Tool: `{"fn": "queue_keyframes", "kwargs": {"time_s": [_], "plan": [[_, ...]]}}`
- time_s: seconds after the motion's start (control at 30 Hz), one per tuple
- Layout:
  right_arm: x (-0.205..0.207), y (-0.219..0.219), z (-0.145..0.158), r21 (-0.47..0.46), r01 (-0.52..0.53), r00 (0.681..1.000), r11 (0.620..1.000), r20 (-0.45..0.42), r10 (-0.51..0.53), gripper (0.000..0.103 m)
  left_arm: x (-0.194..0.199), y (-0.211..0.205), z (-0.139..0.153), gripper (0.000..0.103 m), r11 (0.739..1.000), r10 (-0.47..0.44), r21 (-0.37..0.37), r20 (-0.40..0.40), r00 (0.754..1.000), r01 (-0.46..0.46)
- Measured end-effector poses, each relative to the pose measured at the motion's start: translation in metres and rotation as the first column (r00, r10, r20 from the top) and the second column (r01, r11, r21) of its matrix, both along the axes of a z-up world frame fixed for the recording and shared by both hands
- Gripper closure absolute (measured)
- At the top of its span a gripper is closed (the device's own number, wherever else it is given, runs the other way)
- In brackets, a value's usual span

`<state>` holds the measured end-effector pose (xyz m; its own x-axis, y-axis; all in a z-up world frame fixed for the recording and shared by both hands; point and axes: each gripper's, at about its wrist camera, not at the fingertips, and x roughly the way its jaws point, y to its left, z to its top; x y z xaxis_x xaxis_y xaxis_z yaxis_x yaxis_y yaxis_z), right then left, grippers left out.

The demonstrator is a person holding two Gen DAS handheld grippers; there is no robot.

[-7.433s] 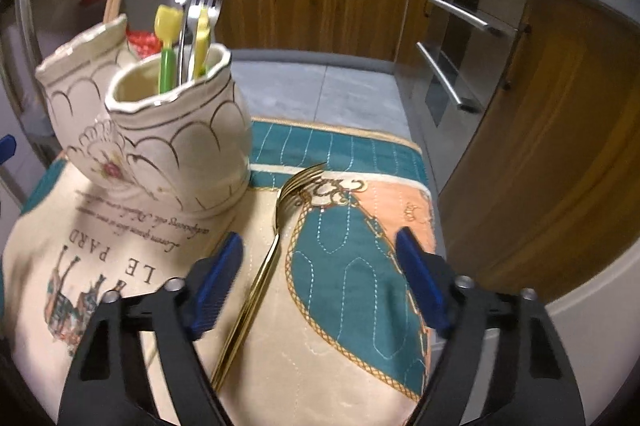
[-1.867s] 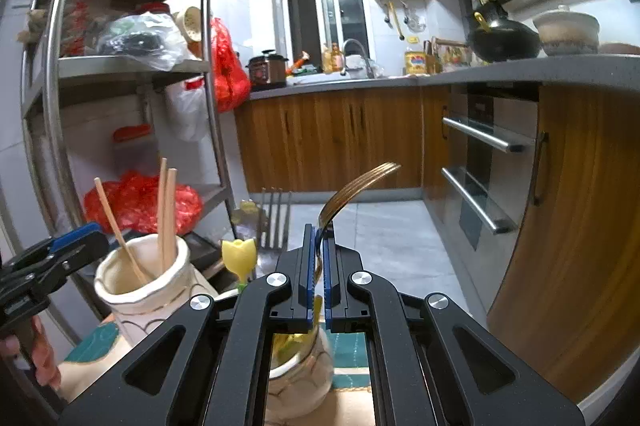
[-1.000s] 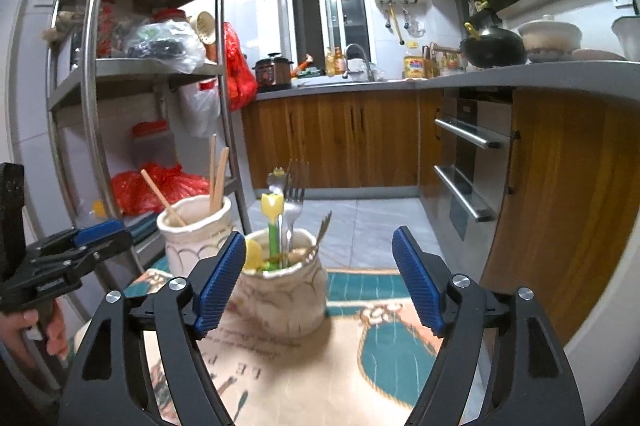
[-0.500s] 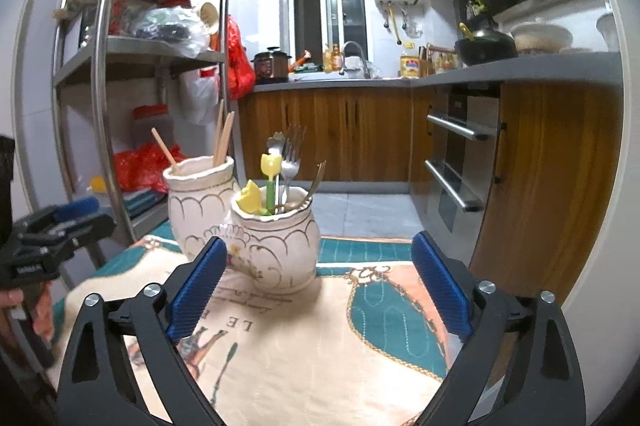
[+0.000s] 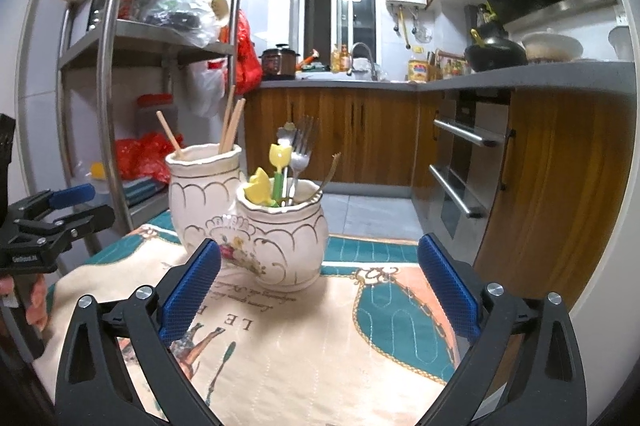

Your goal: Organize utensils

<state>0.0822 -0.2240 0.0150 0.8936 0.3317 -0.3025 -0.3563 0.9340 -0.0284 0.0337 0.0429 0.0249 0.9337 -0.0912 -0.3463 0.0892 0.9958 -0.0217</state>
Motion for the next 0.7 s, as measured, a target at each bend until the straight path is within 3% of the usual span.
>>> {"fn": "queue_keyframes", "kwargs": {"time_s": [0.23, 0.7], "plan": [[-0.0001, -0.0014, 0.0001, 0.007, 0.012, 1.000, 1.000, -0.001, -0.012, 0.005, -0.0022, -0.0068, 0.0002, 0.006, 0.999, -0.010, 0.035, 0.010, 1.000, 0.010], [0.0001, -0.0015, 0.0001, 0.008, 0.012, 1.000, 1.000, -0.001, -0.012, 0.005, -0.0015, -0.0049, 0.0001, 0.006, 1.000, -0.010, 0.027, 0.005, 1.000, 0.010]]}}
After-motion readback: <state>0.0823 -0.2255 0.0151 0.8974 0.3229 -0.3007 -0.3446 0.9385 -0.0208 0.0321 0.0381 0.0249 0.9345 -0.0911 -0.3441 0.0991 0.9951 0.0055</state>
